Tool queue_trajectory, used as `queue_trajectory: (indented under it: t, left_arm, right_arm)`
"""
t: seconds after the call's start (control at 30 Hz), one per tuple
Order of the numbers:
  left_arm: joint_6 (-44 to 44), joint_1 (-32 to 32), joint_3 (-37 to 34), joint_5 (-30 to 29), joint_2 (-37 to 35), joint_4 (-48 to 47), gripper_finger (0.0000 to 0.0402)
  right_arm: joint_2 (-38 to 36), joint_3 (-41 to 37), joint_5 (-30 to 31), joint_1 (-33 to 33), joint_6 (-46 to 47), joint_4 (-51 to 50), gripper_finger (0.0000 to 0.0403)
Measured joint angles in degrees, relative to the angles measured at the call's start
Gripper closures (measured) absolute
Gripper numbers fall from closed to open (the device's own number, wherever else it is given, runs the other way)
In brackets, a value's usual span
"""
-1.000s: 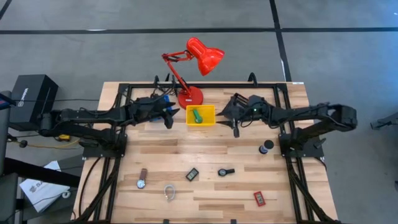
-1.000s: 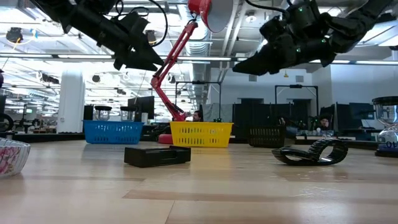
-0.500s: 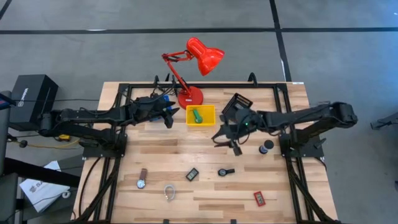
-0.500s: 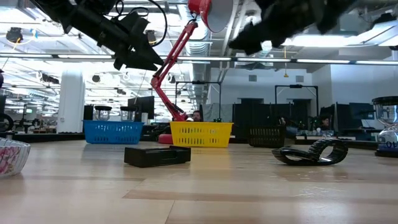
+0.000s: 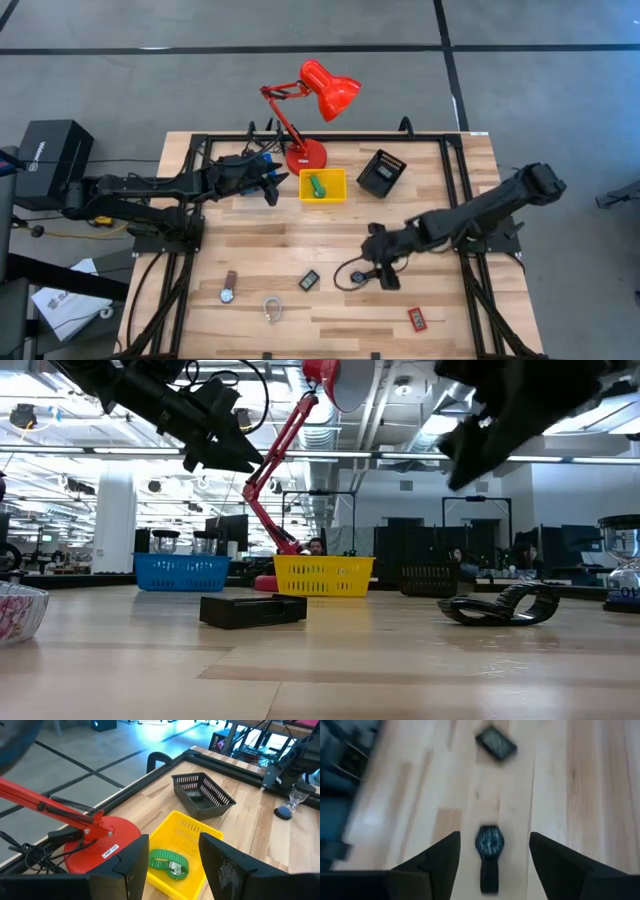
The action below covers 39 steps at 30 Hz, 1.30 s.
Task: Pick & Place Office items
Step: Put the black wrist watch into the yellow bin
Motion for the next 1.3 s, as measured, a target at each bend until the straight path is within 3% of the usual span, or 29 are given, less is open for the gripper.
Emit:
queue_trajectory:
  t: [0.23, 0.37, 0.8, 1.3]
  left_arm:
    - [0.0, 0.0, 0.0, 0.0, 0.0, 0.0, 0.0234]
    - [0.0, 0.0, 0.0, 0.0, 0.0, 0.5, 0.0234]
    - [0.1, 0.0, 0.0, 0.0, 0.0, 1.4, 0.0234]
    - [0.2, 0.0, 0.0, 0.0, 0.0, 1.4, 0.0234]
  right_arm:
    - [8.7, 0.1, 1.4, 4.0, 9.0, 0.0, 0.0177]
    - [12.2, 0.1, 1.5, 4.0, 9.3, -1.0, 0.0177]
    - [15.1, 0.0, 0.7, 1.8, 9.1, -4.9, 0.0184]
    - [13.9, 0.1, -2.3, -1.1, 8.5, -3.3, 0.0331]
